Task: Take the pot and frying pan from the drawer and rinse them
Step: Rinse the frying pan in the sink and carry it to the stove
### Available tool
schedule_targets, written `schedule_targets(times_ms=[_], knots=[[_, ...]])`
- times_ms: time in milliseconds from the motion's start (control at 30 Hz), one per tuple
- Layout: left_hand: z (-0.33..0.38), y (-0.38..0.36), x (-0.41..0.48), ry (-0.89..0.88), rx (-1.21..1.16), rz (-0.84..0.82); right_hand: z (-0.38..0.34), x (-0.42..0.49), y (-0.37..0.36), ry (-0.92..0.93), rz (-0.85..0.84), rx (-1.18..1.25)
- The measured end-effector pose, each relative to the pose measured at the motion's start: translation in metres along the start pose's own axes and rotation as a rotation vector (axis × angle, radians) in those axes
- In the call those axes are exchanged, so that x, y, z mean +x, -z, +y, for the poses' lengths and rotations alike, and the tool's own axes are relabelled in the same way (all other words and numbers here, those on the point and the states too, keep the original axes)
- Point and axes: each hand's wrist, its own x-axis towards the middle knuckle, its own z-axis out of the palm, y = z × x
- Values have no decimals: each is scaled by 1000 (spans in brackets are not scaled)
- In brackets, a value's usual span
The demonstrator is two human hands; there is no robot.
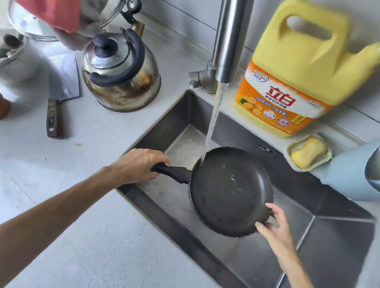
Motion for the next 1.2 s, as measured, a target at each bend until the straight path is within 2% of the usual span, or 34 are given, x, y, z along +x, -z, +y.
schedule_targets(times_ms=[367,633,800,1033,1200], knots=[[-19,30,-70,109,-70,111,-63,-14,-15,102,-168,-53],[-21,47,-90,34,-141,250,-93,-18,-20,179,-309,-202],[-25,50,-99,16,-125,292,-110,-17,-18,219,-238,-222],[-34,52,-108,39,-114,237,-120,-14,-20,284,-238,-308],[-46,60,-109,68,-59,87,-132,-13,-27,333,-217,-323]])
